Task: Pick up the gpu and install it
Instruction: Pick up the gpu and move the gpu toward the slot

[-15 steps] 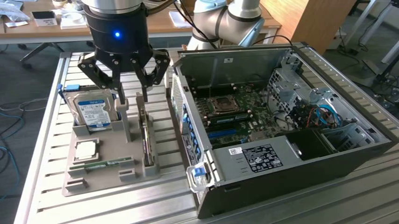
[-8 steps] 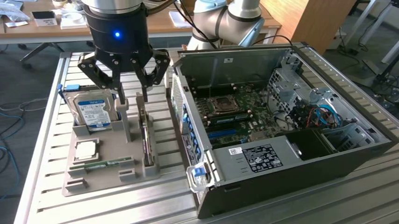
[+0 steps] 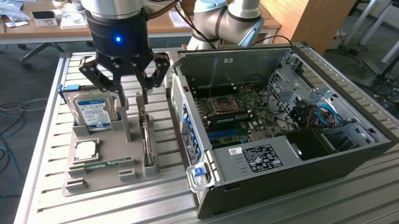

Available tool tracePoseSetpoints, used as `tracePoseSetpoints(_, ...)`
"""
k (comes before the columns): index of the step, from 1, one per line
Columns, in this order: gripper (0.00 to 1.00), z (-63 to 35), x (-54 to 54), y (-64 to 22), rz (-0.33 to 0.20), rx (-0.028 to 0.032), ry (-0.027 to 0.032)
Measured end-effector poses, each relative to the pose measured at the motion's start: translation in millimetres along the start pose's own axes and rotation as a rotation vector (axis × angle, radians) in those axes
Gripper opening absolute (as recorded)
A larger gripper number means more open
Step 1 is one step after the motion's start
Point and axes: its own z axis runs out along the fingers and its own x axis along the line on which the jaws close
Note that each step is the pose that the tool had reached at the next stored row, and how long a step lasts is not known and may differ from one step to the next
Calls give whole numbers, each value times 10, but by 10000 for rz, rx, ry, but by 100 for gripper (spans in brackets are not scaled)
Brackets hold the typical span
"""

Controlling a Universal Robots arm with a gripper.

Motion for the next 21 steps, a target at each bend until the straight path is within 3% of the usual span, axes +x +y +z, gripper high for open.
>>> tracePoseSetpoints(6, 47, 83, 2, -4, 0, 1, 0)
tracePoseSetpoints(21, 47, 134, 3, -6, 0, 0, 0)
